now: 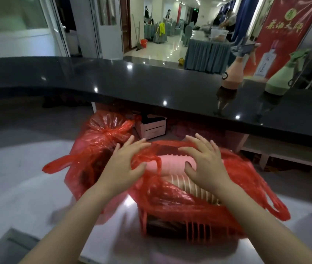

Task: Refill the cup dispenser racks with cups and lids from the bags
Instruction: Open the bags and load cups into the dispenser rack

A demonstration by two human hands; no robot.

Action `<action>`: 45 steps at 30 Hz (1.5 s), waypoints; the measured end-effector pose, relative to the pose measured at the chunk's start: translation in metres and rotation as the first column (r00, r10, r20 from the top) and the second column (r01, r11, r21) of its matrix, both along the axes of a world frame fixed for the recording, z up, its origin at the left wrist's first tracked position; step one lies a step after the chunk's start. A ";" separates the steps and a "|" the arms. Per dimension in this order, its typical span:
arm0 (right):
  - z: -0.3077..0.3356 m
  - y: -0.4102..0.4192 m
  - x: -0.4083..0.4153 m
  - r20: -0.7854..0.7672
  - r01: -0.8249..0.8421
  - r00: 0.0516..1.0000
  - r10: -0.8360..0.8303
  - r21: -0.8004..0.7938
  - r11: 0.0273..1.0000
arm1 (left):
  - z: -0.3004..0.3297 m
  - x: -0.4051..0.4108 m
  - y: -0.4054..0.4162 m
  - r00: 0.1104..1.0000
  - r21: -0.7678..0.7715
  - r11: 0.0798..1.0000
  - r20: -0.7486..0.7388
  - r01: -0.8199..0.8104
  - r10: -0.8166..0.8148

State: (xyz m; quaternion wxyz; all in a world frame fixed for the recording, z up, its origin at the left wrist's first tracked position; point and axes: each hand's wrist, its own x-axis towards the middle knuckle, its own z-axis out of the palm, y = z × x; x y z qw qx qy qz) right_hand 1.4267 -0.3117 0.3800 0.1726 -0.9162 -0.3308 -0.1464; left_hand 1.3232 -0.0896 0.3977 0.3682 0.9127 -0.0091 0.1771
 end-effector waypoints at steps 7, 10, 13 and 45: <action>0.006 0.102 -0.007 -0.064 -0.078 0.994 0.084 0.081 0.994 | 0.001 -0.011 0.099 0.984 0.016 0.987 0.082 -0.158 0.156; 0.009 0.137 -0.005 -0.013 -0.104 0.994 0.108 0.162 0.981 | -0.003 -0.002 0.136 0.977 -0.022 0.979 0.062 -0.204 0.205; 0.011 0.174 -0.005 -0.077 -0.029 0.996 0.043 0.176 0.984 | -0.007 0.017 0.162 0.981 0.047 0.982 0.061 -0.185 0.182; 0.012 0.348 -0.024 0.079 -0.197 0.977 0.199 -0.032 0.980 | -0.034 -0.021 0.333 0.949 0.269 0.916 -0.025 -0.298 0.316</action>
